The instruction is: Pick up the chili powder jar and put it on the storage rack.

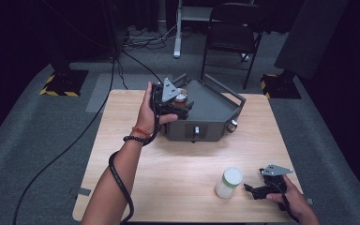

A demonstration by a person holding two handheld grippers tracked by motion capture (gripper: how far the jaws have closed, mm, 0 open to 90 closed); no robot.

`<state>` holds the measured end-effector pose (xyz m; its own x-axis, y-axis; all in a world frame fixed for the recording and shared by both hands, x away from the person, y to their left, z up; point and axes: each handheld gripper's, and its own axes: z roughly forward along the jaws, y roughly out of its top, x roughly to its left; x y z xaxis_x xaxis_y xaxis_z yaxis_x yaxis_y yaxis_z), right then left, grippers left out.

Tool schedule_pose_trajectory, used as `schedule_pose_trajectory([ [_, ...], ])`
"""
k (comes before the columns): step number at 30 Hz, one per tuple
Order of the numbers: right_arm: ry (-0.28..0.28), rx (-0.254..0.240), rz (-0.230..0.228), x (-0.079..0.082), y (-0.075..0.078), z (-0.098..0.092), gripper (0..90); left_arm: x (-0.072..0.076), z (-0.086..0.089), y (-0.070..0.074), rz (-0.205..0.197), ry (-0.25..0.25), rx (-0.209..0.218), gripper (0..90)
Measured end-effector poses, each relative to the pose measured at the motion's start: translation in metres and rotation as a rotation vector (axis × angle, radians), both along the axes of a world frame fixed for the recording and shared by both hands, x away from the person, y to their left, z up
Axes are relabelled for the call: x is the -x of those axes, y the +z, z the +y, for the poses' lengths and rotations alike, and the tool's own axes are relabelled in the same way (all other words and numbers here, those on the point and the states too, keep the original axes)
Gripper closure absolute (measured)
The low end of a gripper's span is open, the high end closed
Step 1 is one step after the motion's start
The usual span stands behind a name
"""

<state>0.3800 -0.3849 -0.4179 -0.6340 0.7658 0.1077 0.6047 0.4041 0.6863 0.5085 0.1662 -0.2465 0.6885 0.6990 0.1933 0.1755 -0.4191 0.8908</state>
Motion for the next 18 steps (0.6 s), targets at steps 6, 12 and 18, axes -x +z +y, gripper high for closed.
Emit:
schedule_pose_trajectory([
  [6,0.001,-0.001,0.001,0.0,0.0,0.0,0.0,0.01,0.004,-0.004,-0.007,-0.033,-0.012,0.4],
  [12,0.001,-0.001,0.001,0.0,0.0,0.0,0.0,0.018,0.011,-0.008,-0.006,-0.069,0.002,0.3],
  [18,0.0,-0.001,0.001,0.0,0.0,0.0,0.0,0.025,0.013,-0.012,-0.008,-0.084,-0.019,0.3],
])
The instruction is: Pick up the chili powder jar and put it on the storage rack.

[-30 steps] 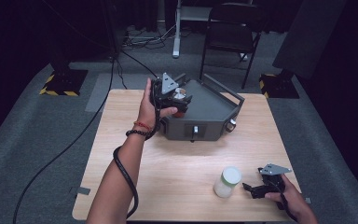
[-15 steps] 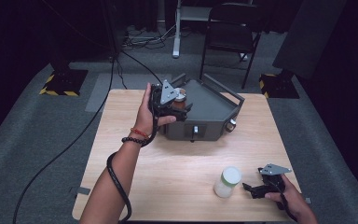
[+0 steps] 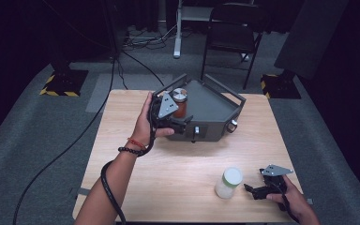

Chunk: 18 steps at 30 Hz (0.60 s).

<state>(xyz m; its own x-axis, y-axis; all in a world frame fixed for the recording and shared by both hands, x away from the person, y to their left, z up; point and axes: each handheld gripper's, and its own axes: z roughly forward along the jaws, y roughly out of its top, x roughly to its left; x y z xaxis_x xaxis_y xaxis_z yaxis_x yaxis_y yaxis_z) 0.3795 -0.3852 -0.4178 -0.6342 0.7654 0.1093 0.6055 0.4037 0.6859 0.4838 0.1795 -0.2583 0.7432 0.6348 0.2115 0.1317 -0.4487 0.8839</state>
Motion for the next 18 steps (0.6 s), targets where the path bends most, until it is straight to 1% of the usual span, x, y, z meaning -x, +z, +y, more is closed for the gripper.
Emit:
schedule_pose_trajectory([
  [2,0.0,0.0,0.0,0.0,0.0,0.0,0.0,0.002,0.001,-0.003,0.001,-0.007,-0.005,0.4],
  [3,0.0,0.0,0.0,0.0,0.0,0.0,0.0,0.004,0.001,-0.004,-0.001,-0.015,-0.023,0.4],
  [5,0.0,0.0,0.0,0.0,0.0,0.0,0.0,0.007,0.001,-0.005,0.002,-0.019,-0.041,0.4],
  [7,0.0,0.0,0.0,0.0,0.0,0.0,0.0,0.008,0.002,-0.007,0.003,-0.021,-0.044,0.3],
  [10,0.0,0.0,0.0,0.0,0.0,0.0,0.0,0.014,0.004,-0.012,0.008,-0.029,-0.068,0.3],
  [11,0.0,0.0,0.0,0.0,0.0,0.0,0.0,0.014,0.004,-0.012,0.008,-0.029,-0.068,0.3],
  [14,0.0,0.0,0.0,0.0,0.0,0.0,0.0,0.018,0.006,-0.017,0.01,-0.034,-0.085,0.4],
  [18,0.0,0.0,0.0,0.0,0.0,0.0,0.0,0.024,0.01,-0.024,0.024,-0.041,-0.105,0.4],
])
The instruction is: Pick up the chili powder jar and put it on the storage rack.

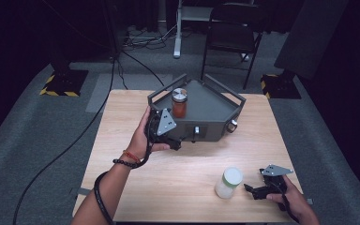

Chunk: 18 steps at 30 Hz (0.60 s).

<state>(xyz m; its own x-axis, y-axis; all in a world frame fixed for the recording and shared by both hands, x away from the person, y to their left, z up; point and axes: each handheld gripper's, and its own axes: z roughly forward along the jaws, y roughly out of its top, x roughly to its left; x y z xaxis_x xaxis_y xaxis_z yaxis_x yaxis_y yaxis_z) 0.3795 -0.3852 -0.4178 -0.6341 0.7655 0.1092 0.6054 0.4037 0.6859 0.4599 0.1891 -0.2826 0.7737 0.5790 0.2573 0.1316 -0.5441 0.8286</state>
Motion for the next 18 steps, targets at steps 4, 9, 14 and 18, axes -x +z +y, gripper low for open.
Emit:
schedule_pose_trajectory([
  [4,-0.001,0.0,0.0,0.0,0.0,0.0,0.0,0.004,0.004,-0.006,0.011,0.003,-0.006,0.3],
  [9,-0.001,0.0,0.0,0.0,0.0,0.0,0.0,0.009,0.008,-0.01,0.021,0.001,-0.01,0.3],
  [14,-0.001,0.0,0.0,0.0,0.0,0.0,0.0,0.015,0.013,-0.015,0.025,-0.003,-0.02,0.4],
  [18,0.0,0.001,0.0,0.0,0.0,0.0,0.0,0.021,0.018,-0.022,0.039,-0.003,-0.021,0.4],
])
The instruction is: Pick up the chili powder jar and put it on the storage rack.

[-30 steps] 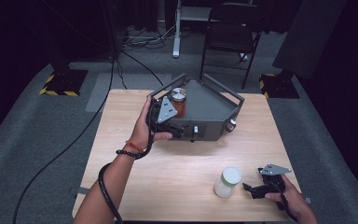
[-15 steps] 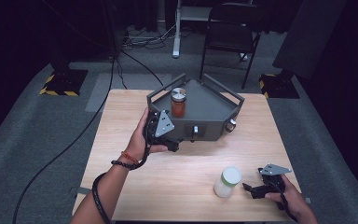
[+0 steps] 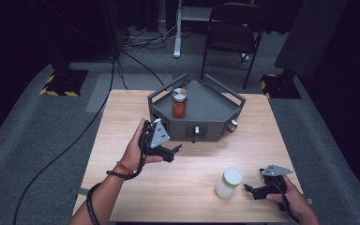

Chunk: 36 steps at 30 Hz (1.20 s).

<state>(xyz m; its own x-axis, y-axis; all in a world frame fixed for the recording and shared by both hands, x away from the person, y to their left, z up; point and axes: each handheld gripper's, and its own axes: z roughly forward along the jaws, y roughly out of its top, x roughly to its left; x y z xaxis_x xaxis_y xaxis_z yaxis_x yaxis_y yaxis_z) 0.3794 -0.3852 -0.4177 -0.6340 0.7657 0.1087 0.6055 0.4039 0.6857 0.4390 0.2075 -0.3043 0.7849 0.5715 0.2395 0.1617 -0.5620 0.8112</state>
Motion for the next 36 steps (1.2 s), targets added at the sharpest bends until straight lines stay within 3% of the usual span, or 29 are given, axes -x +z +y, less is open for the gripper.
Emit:
schedule_pose_trajectory([
  [9,-0.001,0.0,0.0,0.0,0.0,0.0,0.0,0.01,0.01,-0.011,0.025,0.009,-0.013,0.5],
  [27,-0.001,0.0,0.0,0.0,0.0,0.0,0.0,0.022,0.021,-0.023,0.075,-0.018,-0.112,1.0],
  [36,-0.001,-0.001,0.0,0.0,0.0,0.0,0.0,0.026,0.027,-0.029,0.1,-0.01,-0.117,1.0],
])
